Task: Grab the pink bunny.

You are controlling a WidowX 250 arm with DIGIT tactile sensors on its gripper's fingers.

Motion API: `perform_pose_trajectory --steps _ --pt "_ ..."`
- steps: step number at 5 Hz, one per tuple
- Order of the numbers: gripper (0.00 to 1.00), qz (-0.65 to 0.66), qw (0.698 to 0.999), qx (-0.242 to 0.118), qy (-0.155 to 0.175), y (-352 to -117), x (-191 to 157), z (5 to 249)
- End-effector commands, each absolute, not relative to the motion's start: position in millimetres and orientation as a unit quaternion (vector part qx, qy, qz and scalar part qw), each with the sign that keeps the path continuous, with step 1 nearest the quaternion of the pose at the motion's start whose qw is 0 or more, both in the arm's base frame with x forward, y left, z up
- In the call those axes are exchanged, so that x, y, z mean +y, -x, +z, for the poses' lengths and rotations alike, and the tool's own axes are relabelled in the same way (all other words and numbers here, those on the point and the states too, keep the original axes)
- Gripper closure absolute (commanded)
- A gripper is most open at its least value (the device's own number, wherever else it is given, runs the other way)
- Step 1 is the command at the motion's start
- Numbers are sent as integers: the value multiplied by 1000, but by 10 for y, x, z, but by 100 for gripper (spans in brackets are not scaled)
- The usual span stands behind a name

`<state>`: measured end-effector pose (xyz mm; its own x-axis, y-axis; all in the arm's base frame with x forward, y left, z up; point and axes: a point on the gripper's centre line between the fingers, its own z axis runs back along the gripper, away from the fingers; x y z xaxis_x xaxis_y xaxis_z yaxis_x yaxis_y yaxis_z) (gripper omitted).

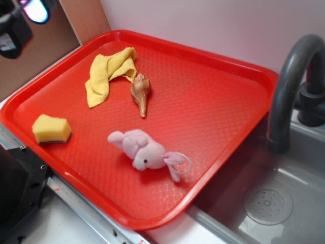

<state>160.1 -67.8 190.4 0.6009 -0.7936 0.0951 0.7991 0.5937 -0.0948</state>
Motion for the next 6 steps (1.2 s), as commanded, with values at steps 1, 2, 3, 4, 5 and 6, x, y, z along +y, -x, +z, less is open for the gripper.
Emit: perform_pose_trajectory --steps 1,2,3,4,5,6 --pt "0 -512 859 -6 5 -1708 -1074 1517" --pt "0 -528 848 18 29 -1687 -1138 1320" --pt "0 -521 852 36 18 -1658 -1203 1060" --pt "0 -496 866 62 5 -1660 -1189 799" --pt "0 -472 878 79 -13 -1698 -1161 613" --pt "0 -484 870 89 -23 -1752 -1188 481"
